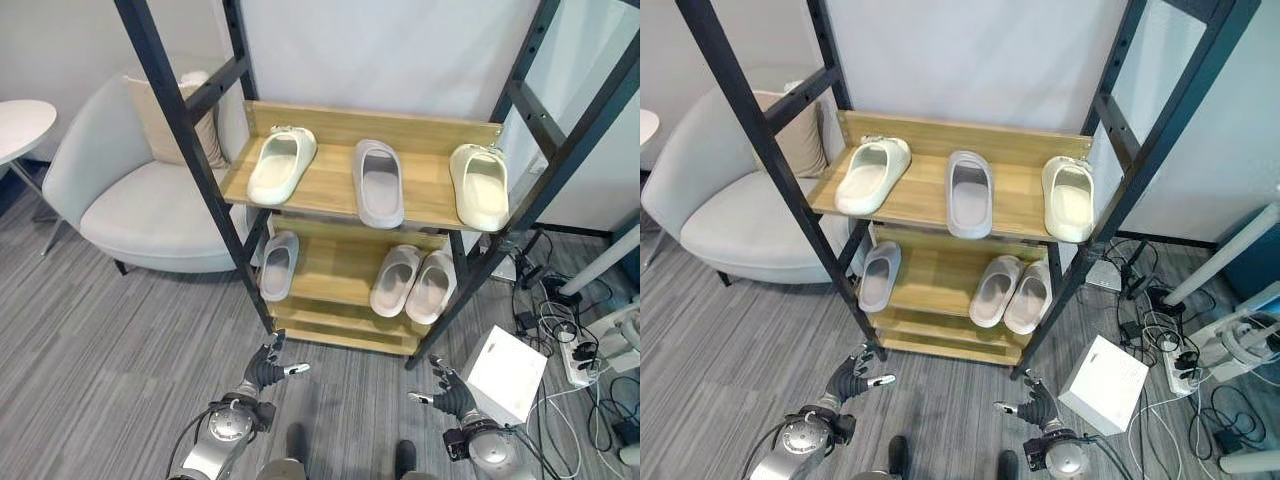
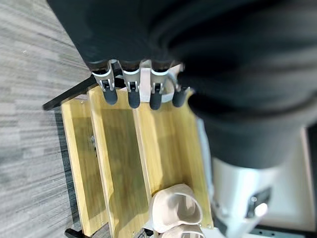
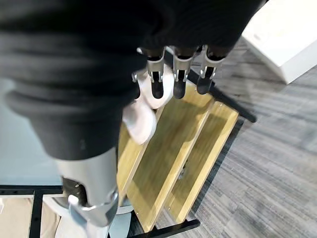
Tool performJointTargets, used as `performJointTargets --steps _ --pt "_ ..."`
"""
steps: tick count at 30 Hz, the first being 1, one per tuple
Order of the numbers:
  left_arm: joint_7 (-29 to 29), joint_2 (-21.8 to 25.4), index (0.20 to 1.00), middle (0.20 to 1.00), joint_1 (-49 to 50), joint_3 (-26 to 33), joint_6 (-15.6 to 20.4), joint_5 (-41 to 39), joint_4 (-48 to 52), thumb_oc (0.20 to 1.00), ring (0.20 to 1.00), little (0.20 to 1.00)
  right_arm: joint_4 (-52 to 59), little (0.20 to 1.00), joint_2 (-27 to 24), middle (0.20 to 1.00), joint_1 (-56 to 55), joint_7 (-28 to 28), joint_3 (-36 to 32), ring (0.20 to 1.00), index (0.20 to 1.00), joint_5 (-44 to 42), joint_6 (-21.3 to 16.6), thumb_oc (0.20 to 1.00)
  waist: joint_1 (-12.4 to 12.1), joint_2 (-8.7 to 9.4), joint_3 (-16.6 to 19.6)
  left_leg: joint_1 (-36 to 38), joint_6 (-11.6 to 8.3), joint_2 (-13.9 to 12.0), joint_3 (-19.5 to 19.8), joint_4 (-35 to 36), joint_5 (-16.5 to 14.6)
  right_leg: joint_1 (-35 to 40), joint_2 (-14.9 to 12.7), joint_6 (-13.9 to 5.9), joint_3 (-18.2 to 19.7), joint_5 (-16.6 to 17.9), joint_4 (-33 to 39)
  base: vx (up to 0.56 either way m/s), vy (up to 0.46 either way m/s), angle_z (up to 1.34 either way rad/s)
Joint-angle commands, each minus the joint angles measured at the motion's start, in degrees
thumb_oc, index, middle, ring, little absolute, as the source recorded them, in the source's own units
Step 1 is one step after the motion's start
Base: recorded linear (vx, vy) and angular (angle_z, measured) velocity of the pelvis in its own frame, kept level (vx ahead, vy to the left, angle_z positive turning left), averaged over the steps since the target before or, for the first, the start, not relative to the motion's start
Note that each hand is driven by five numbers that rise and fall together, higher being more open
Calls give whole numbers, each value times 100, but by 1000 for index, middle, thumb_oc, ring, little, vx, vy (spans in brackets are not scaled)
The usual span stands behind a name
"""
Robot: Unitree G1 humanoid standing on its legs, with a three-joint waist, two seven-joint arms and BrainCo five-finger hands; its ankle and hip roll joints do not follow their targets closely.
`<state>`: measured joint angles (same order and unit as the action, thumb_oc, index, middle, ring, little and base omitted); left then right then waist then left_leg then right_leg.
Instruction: Arrange the slippers neatly on the shoe rack.
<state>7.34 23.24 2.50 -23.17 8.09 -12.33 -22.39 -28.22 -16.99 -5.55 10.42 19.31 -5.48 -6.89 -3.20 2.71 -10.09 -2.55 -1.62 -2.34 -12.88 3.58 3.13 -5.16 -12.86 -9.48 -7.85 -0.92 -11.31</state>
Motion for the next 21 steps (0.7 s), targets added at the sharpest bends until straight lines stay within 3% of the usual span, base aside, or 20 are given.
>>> performJointTargets --steps 1,3,6,13,16,17,21 --pt "-61 -76 1000 1000 -137 175 246 142 328 1000 1000 1000 346 1000 -226 1000 209 -44 28 1000 1000 43 -154 1000 141 -116 -162 204 -19 -153 241 0 -21 748 120 -71 -174 -227 -108 152 -16 -35" --pt "-66 3 1000 1000 -146 152 281 140 406 1000 1000 1000 408 1000 -240 1000 232 -13 29 1000 1000 49 -133 1000 214 -125 -209 319 -66 -163 241 12 -115 766 -16 -73 -371 -44 720 155 -92 -52" --pt "-100 -70 1000 1000 -104 197 267 201 309 1000 1000 1000 364 1000 -229 1000 167 -66 62 1000 1000 68 -97 1000 214 -73 -159 478 -70 -167 235 37 -149 862 73 -61 -231 42 1005 108 -51 -15" --pt "-166 -202 1000 1000 -63 62 240 181 280 1000 1000 1000 542 1000 -341 1000 16 -118 107 1000 1000 175 -177 1000 261 -98 -10 718 -152 -231 368 103 -208 1405 269 33 -367 -69 1388 112 -52 13" --pt "-140 -228 1000 1000 -82 49 248 218 282 1000 1000 1000 912 1000 -541 1000 88 60 180 1000 1000 881 -188 1000 268 -116 15 764 -156 -225 395 120 -231 1488 300 46 -376 -125 1411 60 -8 21" --pt "-75 -231 1000 1000 -70 86 277 295 331 1000 1000 1000 1452 1000 -743 1000 118 185 196 1000 1000 1513 -277 1000 269 -125 20 784 -156 -231 391 132 -243 1505 308 42 -384 -135 1428 0 0 0" --pt "71 -237 1000 1000 -94 52 406 522 347 1000 1000 1000 3050 1000 -1243 1000 -65 230 180 1000 1000 2483 -546 1000 320 -149 32 801 -170 -256 376 140 -262 1504 316 29 -352 -161 1426 9 3 0"
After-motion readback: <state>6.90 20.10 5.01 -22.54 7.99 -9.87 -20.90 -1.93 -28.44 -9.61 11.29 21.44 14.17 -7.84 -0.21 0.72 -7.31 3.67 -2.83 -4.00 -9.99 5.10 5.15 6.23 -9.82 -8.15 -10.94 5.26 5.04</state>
